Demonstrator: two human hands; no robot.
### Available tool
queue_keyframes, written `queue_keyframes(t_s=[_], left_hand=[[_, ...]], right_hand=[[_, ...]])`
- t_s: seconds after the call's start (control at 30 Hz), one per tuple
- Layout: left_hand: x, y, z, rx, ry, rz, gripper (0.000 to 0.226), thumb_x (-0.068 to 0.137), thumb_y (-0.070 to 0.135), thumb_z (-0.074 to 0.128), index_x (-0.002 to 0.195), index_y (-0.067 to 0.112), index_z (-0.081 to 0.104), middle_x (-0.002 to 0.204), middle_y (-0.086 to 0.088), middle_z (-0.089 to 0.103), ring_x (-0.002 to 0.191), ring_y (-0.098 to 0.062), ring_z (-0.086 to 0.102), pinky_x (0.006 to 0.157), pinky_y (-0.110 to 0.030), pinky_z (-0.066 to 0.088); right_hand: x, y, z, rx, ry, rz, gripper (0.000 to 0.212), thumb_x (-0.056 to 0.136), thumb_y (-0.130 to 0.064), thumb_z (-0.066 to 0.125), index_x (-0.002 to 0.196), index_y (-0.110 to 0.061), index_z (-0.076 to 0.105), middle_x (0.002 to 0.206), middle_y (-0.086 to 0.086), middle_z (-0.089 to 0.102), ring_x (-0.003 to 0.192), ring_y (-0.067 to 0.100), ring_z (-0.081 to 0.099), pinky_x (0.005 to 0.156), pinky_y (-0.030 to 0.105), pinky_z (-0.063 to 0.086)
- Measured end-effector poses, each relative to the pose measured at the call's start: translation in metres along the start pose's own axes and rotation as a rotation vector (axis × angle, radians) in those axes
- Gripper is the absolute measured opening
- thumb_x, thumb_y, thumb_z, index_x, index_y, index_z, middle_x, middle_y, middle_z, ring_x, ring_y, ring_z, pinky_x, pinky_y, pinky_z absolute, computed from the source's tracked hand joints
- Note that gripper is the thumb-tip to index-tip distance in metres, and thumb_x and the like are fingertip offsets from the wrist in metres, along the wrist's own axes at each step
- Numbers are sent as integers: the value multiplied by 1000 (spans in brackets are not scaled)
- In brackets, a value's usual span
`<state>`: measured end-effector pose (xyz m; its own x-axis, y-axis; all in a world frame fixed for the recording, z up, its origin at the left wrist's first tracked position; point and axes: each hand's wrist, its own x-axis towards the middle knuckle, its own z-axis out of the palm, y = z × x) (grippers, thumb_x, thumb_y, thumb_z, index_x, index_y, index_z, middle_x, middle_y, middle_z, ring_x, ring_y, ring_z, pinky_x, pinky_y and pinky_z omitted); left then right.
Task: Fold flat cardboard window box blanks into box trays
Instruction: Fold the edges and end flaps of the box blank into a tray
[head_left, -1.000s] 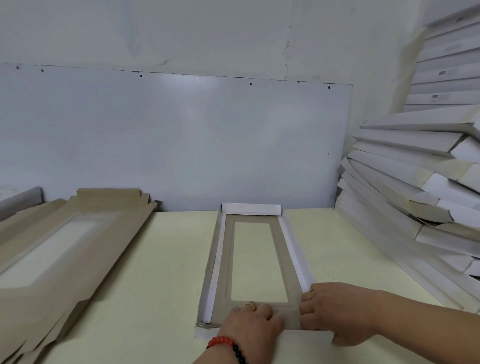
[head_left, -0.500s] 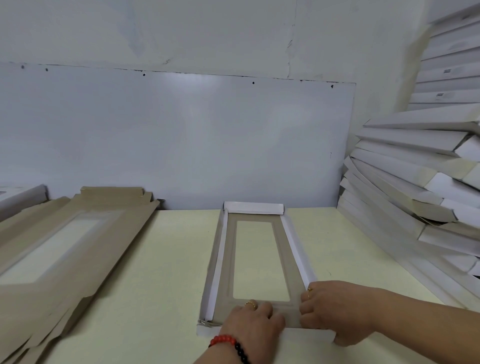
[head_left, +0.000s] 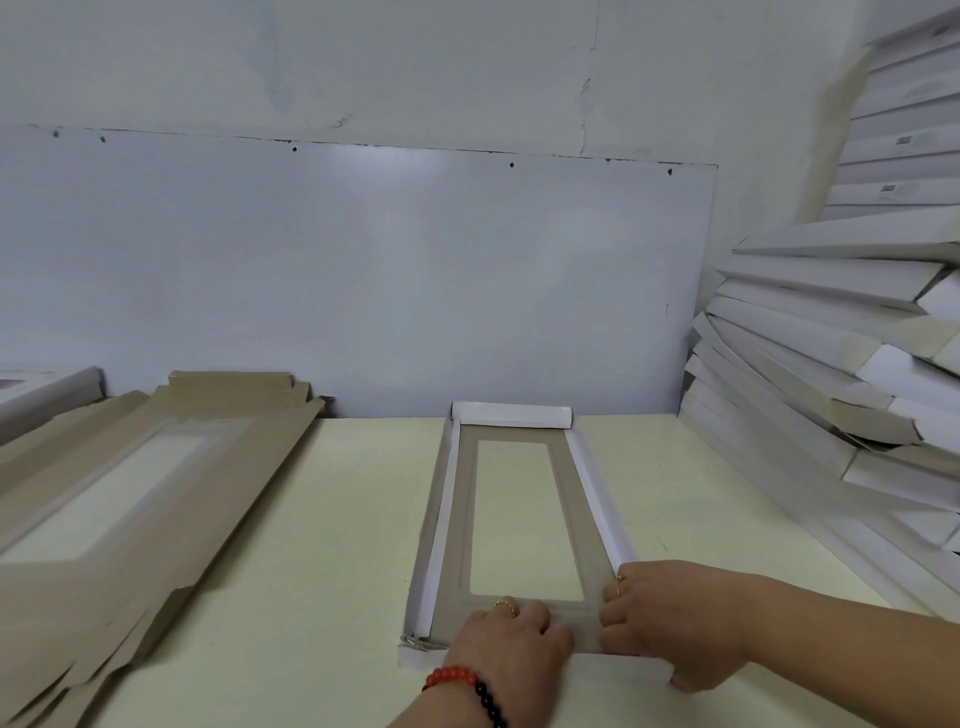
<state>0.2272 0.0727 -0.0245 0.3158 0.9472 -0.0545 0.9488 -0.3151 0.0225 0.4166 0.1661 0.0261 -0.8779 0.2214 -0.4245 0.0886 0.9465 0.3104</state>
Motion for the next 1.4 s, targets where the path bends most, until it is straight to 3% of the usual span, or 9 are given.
queue_keyframes(t_s=[0.27, 0.57, 0.7, 0.8, 0.93, 1.07, 1.17, 1.27, 1.4], left_hand=[[0, 0, -1, 7, -12, -4, 29, 95, 10, 36, 123, 11, 43, 124, -16, 42, 115, -37, 41, 89, -47, 37], [-1, 2, 2, 12, -7, -29, 28, 93, 10, 37, 120, 13, 42, 123, -14, 42, 115, -36, 41, 89, -47, 36], [-1, 3, 1, 11, -9, -43, 29, 92, 9, 36, 120, 13, 42, 123, -14, 41, 116, -35, 41, 90, -47, 36], [-2, 4, 1, 6, -4, -53, 30, 91, 8, 36, 119, 13, 42, 123, -13, 41, 116, -35, 41, 90, -47, 36], [-5, 5, 1, -3, 5, -54, 31, 90, 6, 37, 119, 14, 42, 122, -13, 41, 115, -35, 41, 90, -46, 35], [-6, 4, 1, -28, 11, -43, 32, 90, 7, 37, 119, 19, 41, 121, -13, 40, 116, -33, 40, 91, -45, 34], [-7, 5, 3, -27, 9, -60, 33, 89, 8, 38, 120, 20, 40, 122, -13, 39, 116, -32, 39, 91, -45, 34], [-9, 9, 5, -28, 29, -78, 32, 88, 8, 38, 117, 20, 40, 120, -13, 40, 114, -31, 39, 87, -44, 33], [-10, 10, 6, -40, 37, -106, 31, 88, 9, 37, 117, 21, 40, 119, -13, 39, 115, -31, 38, 87, -44, 32]], right_hand=[[-3, 1, 0, 21, -1, 13, 33, 75, -15, 63, 105, -14, 48, 99, 7, 52, 93, 28, 46, 87, 38, 36], [-18, -2, 5, -144, 161, 41, 14, 57, -33, 61, 68, -31, 52, 72, -14, 49, 69, 8, 49, 64, 18, 39], [-21, -5, 7, -52, 138, 103, 11, 61, -25, 56, 71, -30, 54, 76, -12, 49, 69, 12, 50, 69, 21, 41], [-19, -6, 10, 23, 137, 151, 15, 70, -19, 47, 81, -24, 56, 86, -6, 50, 80, 18, 48, 82, 27, 37], [-23, -9, 9, 332, 110, 300, 22, 74, -23, 42, 86, -22, 60, 91, -8, 49, 85, 13, 39, 92, 24, 29], [-29, -9, -1, 640, 42, 433, 35, 73, -22, 40, 98, -32, 61, 100, -11, 55, 107, 9, 38, 95, 26, 40], [-28, -11, -4, 551, 21, 397, 33, 71, -21, 39, 96, -32, 58, 96, -9, 56, 104, 12, 39, 96, 32, 41], [-27, -13, -1, 367, 64, 306, 28, 72, -19, 42, 92, -24, 61, 94, -9, 57, 96, 10, 41, 102, 26, 27], [-27, -13, 3, 341, 143, 293, 24, 75, -19, 44, 89, -19, 64, 90, -7, 54, 94, 12, 40, 100, 22, 27]])
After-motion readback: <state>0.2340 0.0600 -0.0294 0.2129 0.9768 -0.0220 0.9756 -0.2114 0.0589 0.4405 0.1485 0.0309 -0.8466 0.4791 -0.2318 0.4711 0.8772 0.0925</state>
